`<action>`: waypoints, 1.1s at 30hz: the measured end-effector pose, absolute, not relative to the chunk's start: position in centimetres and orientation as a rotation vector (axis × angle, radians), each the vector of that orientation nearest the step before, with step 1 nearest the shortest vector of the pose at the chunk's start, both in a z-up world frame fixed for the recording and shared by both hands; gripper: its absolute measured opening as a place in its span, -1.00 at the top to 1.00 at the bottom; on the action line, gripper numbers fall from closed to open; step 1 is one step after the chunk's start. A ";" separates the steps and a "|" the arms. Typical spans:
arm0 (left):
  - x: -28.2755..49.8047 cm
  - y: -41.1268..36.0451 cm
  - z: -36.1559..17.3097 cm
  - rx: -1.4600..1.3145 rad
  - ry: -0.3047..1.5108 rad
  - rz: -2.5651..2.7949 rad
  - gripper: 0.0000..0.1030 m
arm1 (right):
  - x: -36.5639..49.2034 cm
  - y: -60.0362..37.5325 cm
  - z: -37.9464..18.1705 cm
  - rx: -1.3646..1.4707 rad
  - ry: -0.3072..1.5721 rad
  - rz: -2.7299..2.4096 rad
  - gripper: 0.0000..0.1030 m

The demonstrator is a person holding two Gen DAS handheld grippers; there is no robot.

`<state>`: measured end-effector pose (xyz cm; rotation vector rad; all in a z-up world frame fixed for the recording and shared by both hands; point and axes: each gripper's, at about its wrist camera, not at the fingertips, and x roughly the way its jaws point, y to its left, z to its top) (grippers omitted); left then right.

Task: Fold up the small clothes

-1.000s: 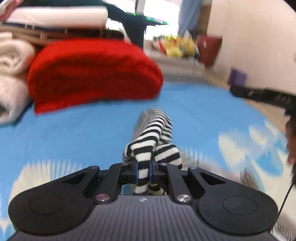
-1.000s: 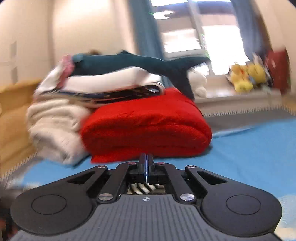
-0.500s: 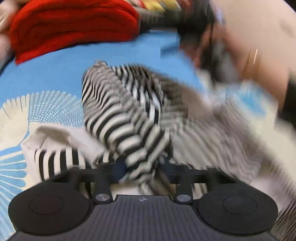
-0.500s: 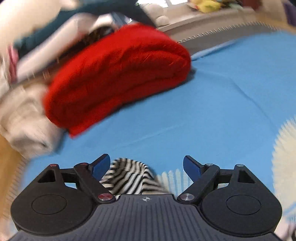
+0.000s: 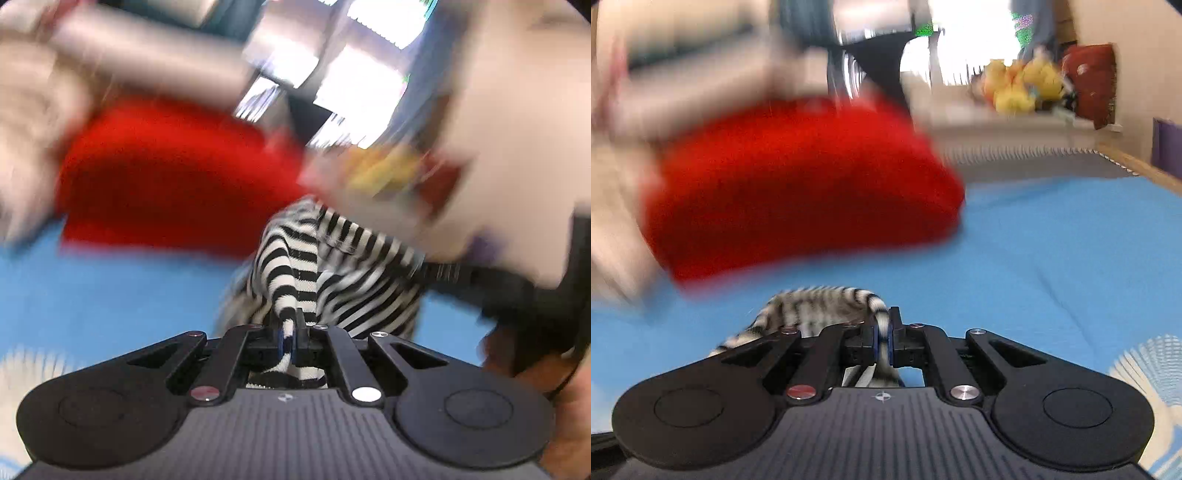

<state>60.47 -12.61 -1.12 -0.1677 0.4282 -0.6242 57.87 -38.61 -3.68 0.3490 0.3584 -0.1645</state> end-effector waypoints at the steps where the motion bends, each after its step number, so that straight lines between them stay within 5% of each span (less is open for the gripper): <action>1: 57.6 -11.6 0.0 -0.107 0.348 -0.674 0.90 | 54.2 -39.2 -2.2 0.342 0.283 -0.100 0.92; 4: 49.9 -7.7 -1.6 0.064 0.380 -0.771 -0.07 | 42.7 -39.8 -1.8 0.236 0.275 0.080 0.77; 5: 47.6 -6.0 -3.3 0.105 0.462 -0.768 -0.62 | 39.0 -40.2 -3.0 0.215 0.340 0.113 0.58; 6: 45.7 -4.5 -5.0 0.133 0.539 -0.729 -0.89 | 36.0 -40.5 -4.4 0.196 0.435 0.136 -0.13; 7: 43.6 -2.5 -6.9 0.152 0.611 -0.692 -0.93 | 32.6 -40.9 -6.3 0.177 0.545 0.127 -0.58; 8: 41.9 -0.8 -8.3 0.174 0.670 -0.672 -0.94 | 29.3 -41.3 -8.1 0.174 0.607 0.092 -0.61; 11: 38.9 3.8 -10.5 0.122 0.803 -0.585 -0.94 | 22.0 -41.7 -11.2 0.173 0.763 -0.025 -0.58; 14: 39.1 5.1 -8.8 -0.035 0.794 -0.546 -0.94 | 18.6 -42.2 -10.4 0.286 0.728 -0.111 -0.59; 19: 41.6 -0.1 -4.6 -0.306 0.702 -0.577 -0.99 | 21.5 -41.6 -7.5 0.572 0.568 -0.039 -0.59; 24: 43.7 -5.8 -4.6 -0.375 0.762 -0.533 -0.99 | 27.8 -36.5 -9.3 0.816 0.611 0.101 -0.59; 27: 44.3 -6.8 -5.3 -0.323 0.809 -0.501 -0.99 | 30.0 -31.6 -10.3 0.726 0.663 0.151 -0.59; 28: 44.2 -7.1 -5.8 -0.294 0.822 -0.485 -0.99 | 30.6 -30.1 -11.0 0.657 0.662 0.131 -0.32; 30: 43.8 -6.3 -7.4 -0.259 0.866 -0.461 -0.99 | 31.7 -27.7 -12.5 0.514 0.704 0.108 0.86; 33: 45.3 -4.7 -9.0 -0.320 0.889 -0.430 -0.99 | 30.1 -26.2 -10.8 0.441 0.673 0.175 0.92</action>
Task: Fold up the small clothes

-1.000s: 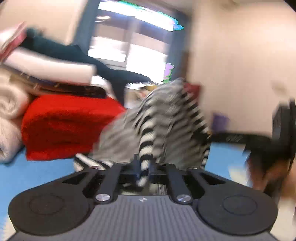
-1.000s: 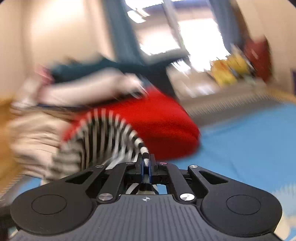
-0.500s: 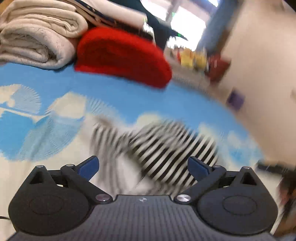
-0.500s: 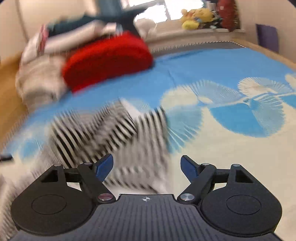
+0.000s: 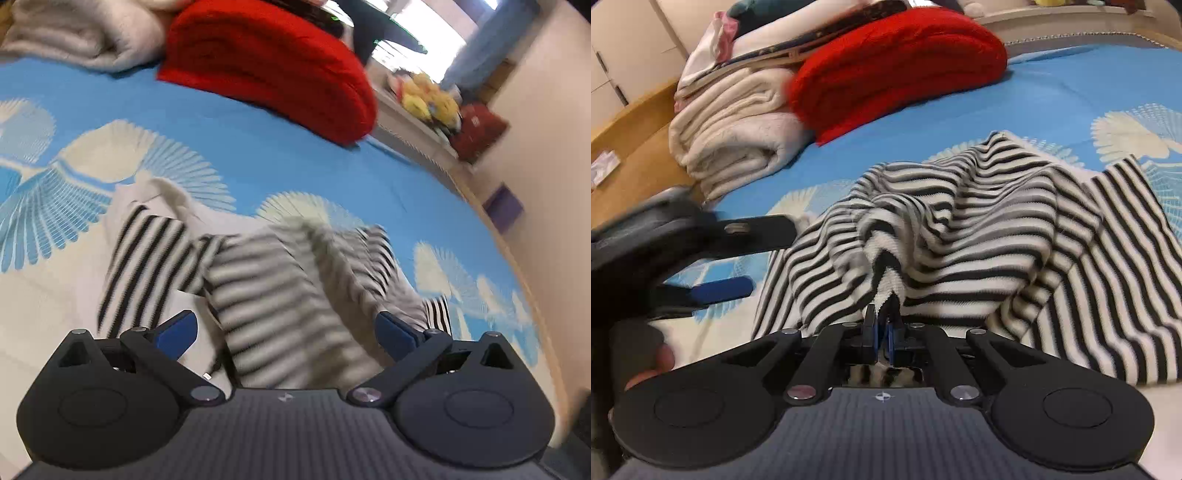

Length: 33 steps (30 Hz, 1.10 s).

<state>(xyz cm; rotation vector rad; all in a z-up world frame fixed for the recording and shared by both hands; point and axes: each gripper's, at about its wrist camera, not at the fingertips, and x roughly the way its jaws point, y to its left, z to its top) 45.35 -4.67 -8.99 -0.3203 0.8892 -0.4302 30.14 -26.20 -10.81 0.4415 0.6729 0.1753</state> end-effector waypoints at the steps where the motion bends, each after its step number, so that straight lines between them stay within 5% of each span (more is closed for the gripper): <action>1: 46.1 -3.7 -9.4 -0.367 0.891 -0.412 -0.99 | 29.3 -25.8 -9.4 0.409 0.640 0.208 0.92; 4: 48.9 -1.3 -10.3 -0.467 0.902 -0.351 -0.99 | 26.9 -26.1 -7.8 0.432 0.614 0.287 0.92; 10: 55.9 -2.1 -12.2 -0.551 1.031 -0.379 -0.83 | 30.6 -26.3 -15.4 0.382 0.853 0.169 0.91; 13: 57.9 -4.0 -12.5 -0.521 1.033 -0.452 0.02 | 30.6 -26.3 -14.7 0.411 0.807 0.186 0.83; 15: 58.9 -6.0 -12.6 -0.389 1.036 -0.479 0.98 | 30.4 -25.8 -14.1 0.409 0.773 0.224 0.86; 16: 59.4 -7.3 -12.9 -0.267 1.036 -0.463 1.00 | 30.5 -25.7 -13.9 0.413 0.765 0.254 0.87; 20: 60.8 -8.1 -14.2 -0.137 0.981 -0.344 1.00 | 29.8 -23.4 -12.9 0.424 0.664 0.400 0.86; 21: 61.1 -7.4 -14.3 -0.176 0.973 -0.331 1.00 | 30.0 -22.6 -13.1 0.389 0.699 0.403 0.79; 22: 61.1 -6.8 -14.2 -0.195 0.957 -0.322 0.97 | 30.5 -22.1 -14.0 0.355 0.758 0.401 0.46; 23: 60.9 -6.3 -13.9 -0.207 0.942 -0.325 0.86 | 31.0 -22.0 -15.1 0.336 0.838 0.388 0.26; 25: 59.7 -4.9 -12.6 -0.251 0.924 -0.396 0.35 | 30.7 -23.5 -15.3 0.348 0.866 0.393 0.19; 27: 58.2 -3.8 -11.4 -0.252 0.922 -0.422 -0.45 | 30.0 -26.1 -12.9 0.312 0.826 0.397 0.13; 30: 56.5 -2.7 -10.4 -0.213 0.899 -0.474 -0.62 | 30.5 -31.3 -8.9 0.348 0.671 0.295 -0.29; 33: 57.2 -3.7 -11.5 -0.186 0.965 -0.468 -0.50 | 35.0 -35.3 -7.3 0.455 0.619 0.140 -0.31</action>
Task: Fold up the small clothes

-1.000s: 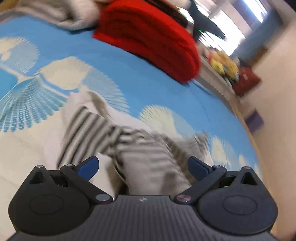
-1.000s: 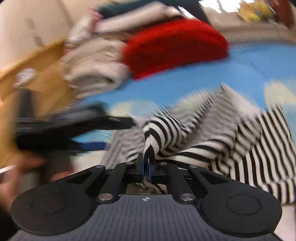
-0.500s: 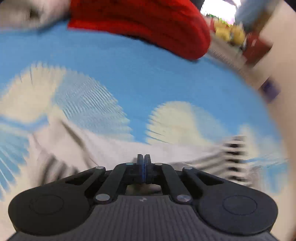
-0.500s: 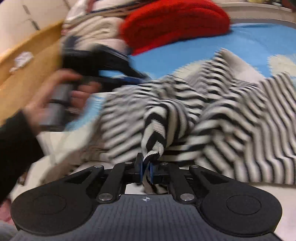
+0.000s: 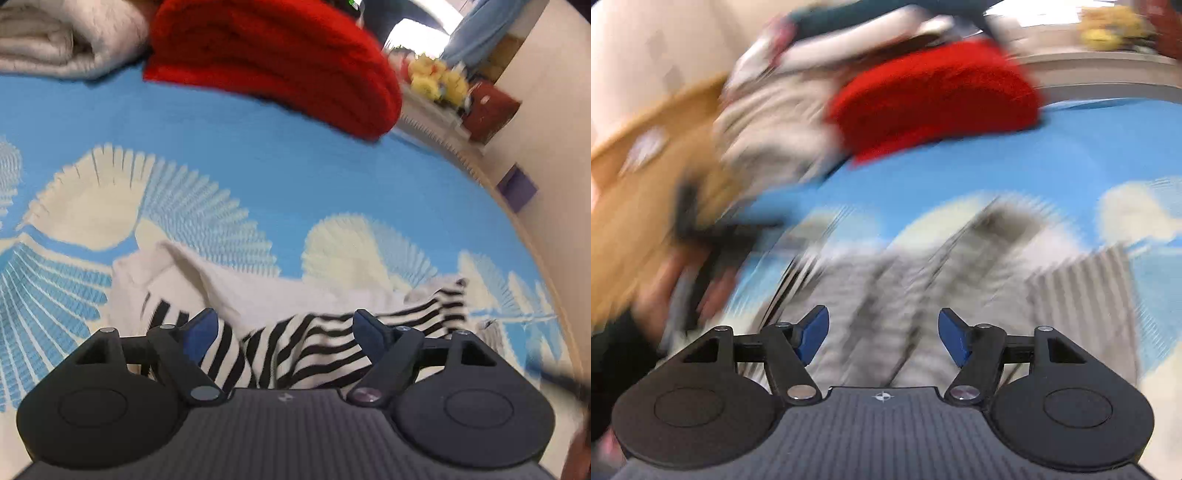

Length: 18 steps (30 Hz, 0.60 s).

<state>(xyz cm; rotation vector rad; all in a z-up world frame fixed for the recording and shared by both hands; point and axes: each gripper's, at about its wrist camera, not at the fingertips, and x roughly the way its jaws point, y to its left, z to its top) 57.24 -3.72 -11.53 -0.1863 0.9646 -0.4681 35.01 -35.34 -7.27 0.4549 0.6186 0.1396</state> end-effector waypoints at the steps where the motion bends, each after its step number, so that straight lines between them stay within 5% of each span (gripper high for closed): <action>1: 57.5 -4.3 -12.1 -0.181 0.976 -0.454 -0.39 | 37.4 -36.2 -7.4 0.484 0.626 0.076 -0.31; 2: 58.0 -4.7 -12.7 -0.181 0.989 -0.443 -0.19 | 39.7 -36.8 -8.0 0.514 0.649 0.027 -0.32; 5: 59.1 -5.8 -13.7 -0.187 0.981 -0.411 0.88 | 46.1 -37.6 -11.1 0.670 0.760 -0.021 -0.22; 6: 59.1 -6.0 -13.4 -0.174 0.950 -0.402 0.89 | 47.1 -37.7 -12.2 0.725 0.775 -0.044 0.13; 7: 59.1 -6.0 -13.0 -0.164 0.910 -0.392 0.89 | 48.1 -37.8 -13.0 0.743 0.788 -0.070 0.96; 8: 59.2 -5.8 -12.8 -0.150 0.874 -0.374 0.90 | 48.3 -37.7 -13.2 0.706 0.781 -0.114 1.00; 14: 61.1 -4.1 -14.0 -0.122 0.869 -0.333 1.00 | 46.0 -40.3 -17.5 0.602 0.730 -0.226 0.99; 16: 59.5 -3.6 -13.0 -0.154 0.838 -0.367 0.79 | 45.2 -40.5 -16.6 0.625 0.729 -0.210 0.52; 18: 56.7 -3.8 -11.0 -0.124 0.791 -0.426 0.16 | 42.9 -40.8 -14.4 0.667 0.688 -0.229 -0.02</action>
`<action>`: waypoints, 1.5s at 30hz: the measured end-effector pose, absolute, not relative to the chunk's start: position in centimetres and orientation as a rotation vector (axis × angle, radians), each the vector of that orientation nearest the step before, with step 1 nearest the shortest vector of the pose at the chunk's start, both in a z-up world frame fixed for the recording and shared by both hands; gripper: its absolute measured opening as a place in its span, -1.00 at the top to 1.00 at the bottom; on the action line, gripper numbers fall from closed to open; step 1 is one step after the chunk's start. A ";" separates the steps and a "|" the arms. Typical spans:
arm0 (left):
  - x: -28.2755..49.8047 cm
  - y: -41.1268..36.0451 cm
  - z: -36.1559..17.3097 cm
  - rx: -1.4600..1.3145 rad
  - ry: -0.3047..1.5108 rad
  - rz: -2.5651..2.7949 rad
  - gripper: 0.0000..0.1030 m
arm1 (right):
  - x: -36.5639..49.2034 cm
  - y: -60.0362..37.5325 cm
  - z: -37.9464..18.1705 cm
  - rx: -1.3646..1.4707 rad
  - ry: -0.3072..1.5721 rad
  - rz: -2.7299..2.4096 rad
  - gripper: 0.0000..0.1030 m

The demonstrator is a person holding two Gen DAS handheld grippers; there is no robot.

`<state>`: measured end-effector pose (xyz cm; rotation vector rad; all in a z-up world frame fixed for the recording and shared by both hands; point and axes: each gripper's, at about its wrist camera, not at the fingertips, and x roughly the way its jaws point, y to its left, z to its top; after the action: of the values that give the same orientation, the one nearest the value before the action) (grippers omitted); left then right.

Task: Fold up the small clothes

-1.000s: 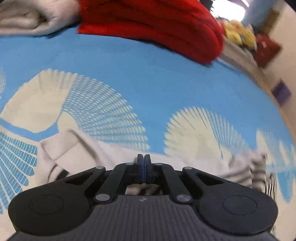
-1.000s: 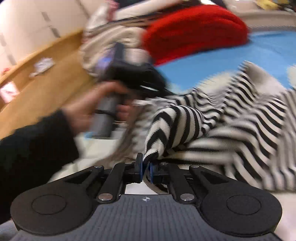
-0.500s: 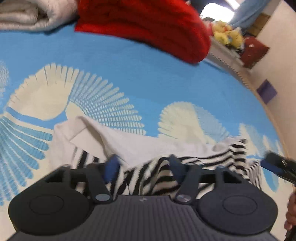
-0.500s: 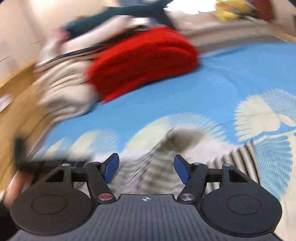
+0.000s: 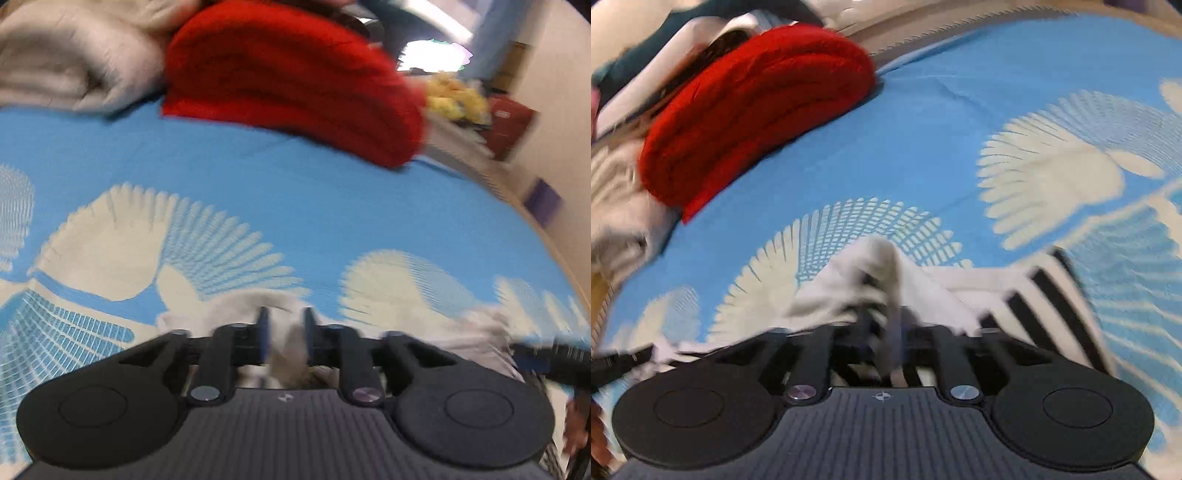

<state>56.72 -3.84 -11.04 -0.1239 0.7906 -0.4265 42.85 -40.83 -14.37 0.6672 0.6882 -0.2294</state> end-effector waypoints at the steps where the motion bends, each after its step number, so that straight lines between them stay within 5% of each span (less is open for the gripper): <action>1: 54.7 -4.1 -9.8 -0.097 0.753 -0.459 0.03 | 41.6 -39.9 -13.2 0.635 0.644 -0.216 -0.06; 6: 44.5 -7.1 -7.2 0.079 0.662 -0.642 -0.55 | 34.0 -31.9 -8.4 0.238 0.597 0.102 -0.02; 12: 38.2 -12.9 -15.7 0.589 0.625 -0.591 -0.61 | 33.5 -23.1 -15.5 -0.052 0.805 0.116 0.01; 16: 36.7 -10.4 -11.0 0.451 0.614 -0.588 -0.65 | 32.2 -24.0 -12.6 0.065 0.780 0.059 -0.03; 18: 34.9 -7.8 -7.7 0.317 0.624 -0.571 -0.97 | 29.1 -25.1 -10.0 0.127 0.728 0.067 -0.15; 23: 25.3 -2.7 -2.2 0.157 0.684 -0.443 -0.99 | 16.7 -23.7 -4.5 0.153 0.605 0.006 -0.61; 33: 7.7 1.7 -0.2 0.073 0.771 -0.211 -0.99 | 1.8 -18.4 -5.5 0.313 0.685 -0.098 -0.64; 45: -0.6 2.9 0.7 0.110 0.726 -0.203 -0.99 | -6.5 -15.5 -3.1 0.200 0.600 -0.112 -0.64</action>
<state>-0.61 2.93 0.66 0.1098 0.7256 -0.2034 -6.52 -15.47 -3.12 0.1998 0.5997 -0.1119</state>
